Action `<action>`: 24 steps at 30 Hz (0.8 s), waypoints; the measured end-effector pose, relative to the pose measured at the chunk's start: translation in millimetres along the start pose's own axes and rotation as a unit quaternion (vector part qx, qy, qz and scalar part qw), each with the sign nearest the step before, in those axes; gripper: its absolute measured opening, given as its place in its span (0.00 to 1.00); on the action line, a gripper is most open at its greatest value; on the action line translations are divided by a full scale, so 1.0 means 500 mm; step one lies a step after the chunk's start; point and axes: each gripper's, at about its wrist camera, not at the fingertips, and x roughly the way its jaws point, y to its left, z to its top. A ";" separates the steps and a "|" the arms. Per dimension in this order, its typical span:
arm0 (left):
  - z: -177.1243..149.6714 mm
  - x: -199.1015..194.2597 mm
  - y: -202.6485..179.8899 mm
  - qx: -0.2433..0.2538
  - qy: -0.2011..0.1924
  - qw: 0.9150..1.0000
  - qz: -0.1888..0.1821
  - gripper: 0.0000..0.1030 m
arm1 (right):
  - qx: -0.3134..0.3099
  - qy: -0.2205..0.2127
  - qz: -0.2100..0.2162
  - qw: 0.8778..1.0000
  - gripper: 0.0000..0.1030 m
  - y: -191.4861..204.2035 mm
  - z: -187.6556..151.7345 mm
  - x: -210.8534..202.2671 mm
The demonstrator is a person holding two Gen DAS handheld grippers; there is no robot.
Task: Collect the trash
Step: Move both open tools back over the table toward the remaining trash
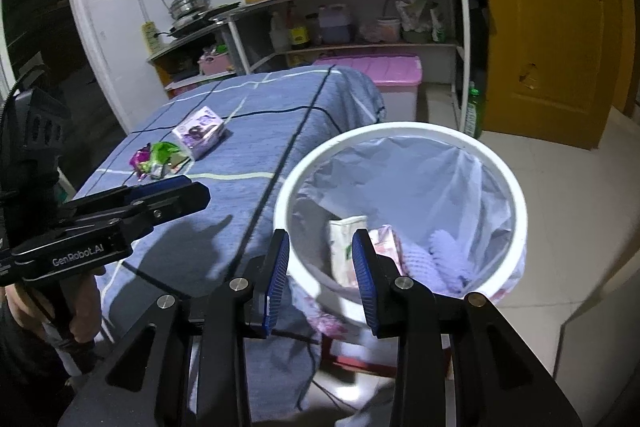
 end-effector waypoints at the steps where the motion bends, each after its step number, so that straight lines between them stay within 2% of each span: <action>1: -0.003 -0.004 0.005 -0.002 -0.001 1.000 0.002 0.44 | -0.002 -0.001 0.003 1.000 0.33 0.004 -0.001 0.000; 8: -0.030 -0.031 0.033 -0.008 -0.006 1.000 0.014 0.44 | -0.020 -0.002 0.028 0.999 0.33 0.046 -0.009 0.009; 17: -0.058 -0.065 0.086 -0.031 -0.011 0.998 0.044 0.44 | -0.038 0.019 0.055 0.998 0.34 0.101 -0.011 0.040; 20: -0.061 -0.075 0.111 -0.042 -0.014 0.997 0.056 0.44 | -0.043 0.021 0.063 0.997 0.48 0.116 -0.009 0.048; 24: -0.071 -0.092 0.139 -0.055 -0.021 0.996 0.072 0.45 | -0.050 0.023 0.073 0.996 0.49 0.139 -0.004 0.059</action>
